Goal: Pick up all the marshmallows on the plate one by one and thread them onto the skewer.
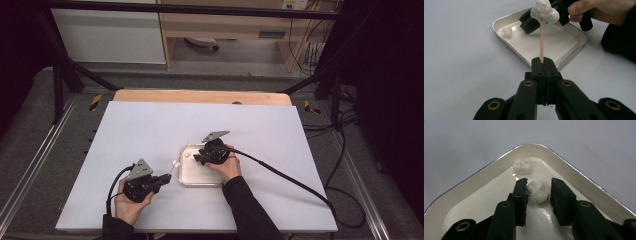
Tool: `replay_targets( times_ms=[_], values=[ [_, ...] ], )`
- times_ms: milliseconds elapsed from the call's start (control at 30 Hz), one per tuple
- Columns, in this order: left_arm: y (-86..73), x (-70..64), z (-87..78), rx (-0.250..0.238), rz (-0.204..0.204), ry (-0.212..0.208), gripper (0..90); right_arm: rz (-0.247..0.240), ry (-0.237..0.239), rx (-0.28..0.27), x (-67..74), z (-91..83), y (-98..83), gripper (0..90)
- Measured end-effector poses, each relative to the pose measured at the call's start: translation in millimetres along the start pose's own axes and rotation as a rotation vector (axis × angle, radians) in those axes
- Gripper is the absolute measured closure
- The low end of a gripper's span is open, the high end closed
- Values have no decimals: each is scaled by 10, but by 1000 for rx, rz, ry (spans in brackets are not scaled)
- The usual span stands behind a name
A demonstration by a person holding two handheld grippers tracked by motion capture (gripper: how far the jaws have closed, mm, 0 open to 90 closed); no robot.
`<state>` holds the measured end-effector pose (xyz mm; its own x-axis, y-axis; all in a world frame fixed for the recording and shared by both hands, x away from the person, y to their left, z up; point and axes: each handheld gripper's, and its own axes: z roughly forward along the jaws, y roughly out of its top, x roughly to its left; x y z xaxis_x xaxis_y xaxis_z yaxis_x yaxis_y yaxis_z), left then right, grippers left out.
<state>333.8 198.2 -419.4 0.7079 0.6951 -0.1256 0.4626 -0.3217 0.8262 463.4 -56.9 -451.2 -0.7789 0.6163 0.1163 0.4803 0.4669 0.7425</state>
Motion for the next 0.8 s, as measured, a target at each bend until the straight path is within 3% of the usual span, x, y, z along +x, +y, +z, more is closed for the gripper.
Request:
replay_targets(
  times_ms=[367, 800],
  values=[
    [0, -12, 4, -3, 2, -6, 885, 3, -3, -8, 12, -44, 7, 739],
    [6, -41, 5, -8, 10, -13, 885, -6, 64, -84, 121, -466, 166, 760]
  ],
)
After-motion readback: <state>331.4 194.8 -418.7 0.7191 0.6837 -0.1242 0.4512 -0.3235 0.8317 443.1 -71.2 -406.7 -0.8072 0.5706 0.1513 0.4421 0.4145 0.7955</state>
